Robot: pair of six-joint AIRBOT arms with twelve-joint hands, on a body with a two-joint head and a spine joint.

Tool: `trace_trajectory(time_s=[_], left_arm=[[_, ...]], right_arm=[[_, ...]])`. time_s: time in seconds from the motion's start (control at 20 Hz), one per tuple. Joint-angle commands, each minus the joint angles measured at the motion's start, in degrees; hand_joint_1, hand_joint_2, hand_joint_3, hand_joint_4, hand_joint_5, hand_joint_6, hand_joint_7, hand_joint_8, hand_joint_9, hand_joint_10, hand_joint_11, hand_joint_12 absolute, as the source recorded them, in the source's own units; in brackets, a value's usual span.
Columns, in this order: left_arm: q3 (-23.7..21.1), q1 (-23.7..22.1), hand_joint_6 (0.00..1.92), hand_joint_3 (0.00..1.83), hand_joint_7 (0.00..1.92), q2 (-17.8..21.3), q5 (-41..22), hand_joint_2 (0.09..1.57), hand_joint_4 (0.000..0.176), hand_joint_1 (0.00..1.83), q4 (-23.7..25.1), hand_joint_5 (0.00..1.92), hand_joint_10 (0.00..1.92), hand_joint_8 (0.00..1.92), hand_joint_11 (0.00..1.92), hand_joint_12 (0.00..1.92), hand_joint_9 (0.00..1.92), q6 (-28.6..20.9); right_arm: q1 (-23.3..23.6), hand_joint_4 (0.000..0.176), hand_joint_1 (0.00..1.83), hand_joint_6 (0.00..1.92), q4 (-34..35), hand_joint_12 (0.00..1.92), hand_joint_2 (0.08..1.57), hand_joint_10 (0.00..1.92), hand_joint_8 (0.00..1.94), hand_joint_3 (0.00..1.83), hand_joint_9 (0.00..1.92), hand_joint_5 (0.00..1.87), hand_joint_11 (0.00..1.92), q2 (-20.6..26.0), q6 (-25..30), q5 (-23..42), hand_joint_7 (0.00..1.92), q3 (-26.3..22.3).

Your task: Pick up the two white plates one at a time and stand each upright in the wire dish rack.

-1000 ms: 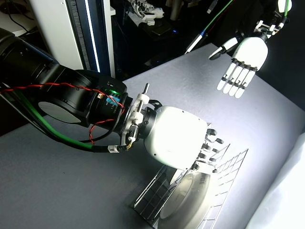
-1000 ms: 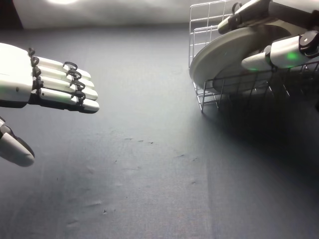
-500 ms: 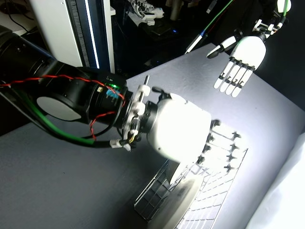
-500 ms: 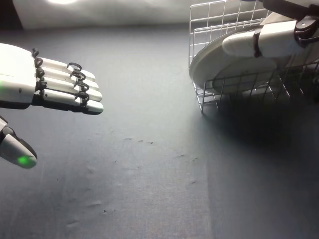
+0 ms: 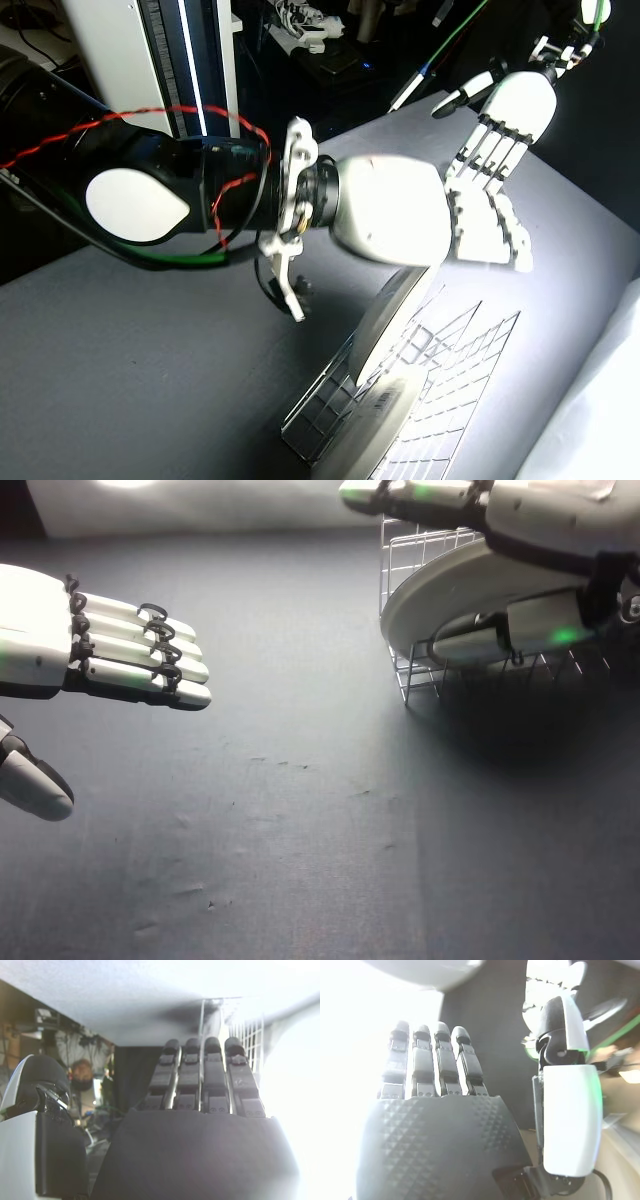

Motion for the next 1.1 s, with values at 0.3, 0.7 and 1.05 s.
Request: trace_trajectory(time_s=[0.3, 0.7, 1.05], left_arm=[[-0.79, -0.51, 0.00, 0.01, 0.00, 0.97, -2.33, 1.10, 0.000, 0.00, -3.88, 0.00, 0.00, 0.00, 0.00, 0.00, 0.00, -0.26], [-5.06, -0.56, 0.00, 0.01, 0.00, 1.58, -2.25, 1.11, 0.000, 0.00, -1.79, 0.00, 0.00, 0.00, 0.00, 0.00, 0.00, -0.19], [-6.22, -0.78, 0.00, 0.00, 0.00, 2.24, -2.34, 1.08, 0.000, 0.00, -1.81, 0.00, 0.00, 0.00, 0.00, 0.00, 0.00, 0.29]], right_arm=[[-1.08, 0.000, 0.80, 0.02, -19.82, 0.44, 1.06, 0.02, 0.01, 0.00, 0.11, 0.17, 0.00, 0.68, 1.80, 19.70, 0.14, -1.59], [-1.05, 0.000, 0.71, 0.02, -20.64, 0.68, 1.13, 0.02, 0.01, 0.01, 0.21, 0.28, 0.00, 2.23, 1.57, 19.42, 0.25, -2.70], [-0.79, 0.000, 0.56, 0.00, -20.64, 0.64, 1.20, 0.01, 0.00, 0.00, 0.20, 0.24, 0.00, 2.85, 2.09, 17.22, 0.22, -3.24]])
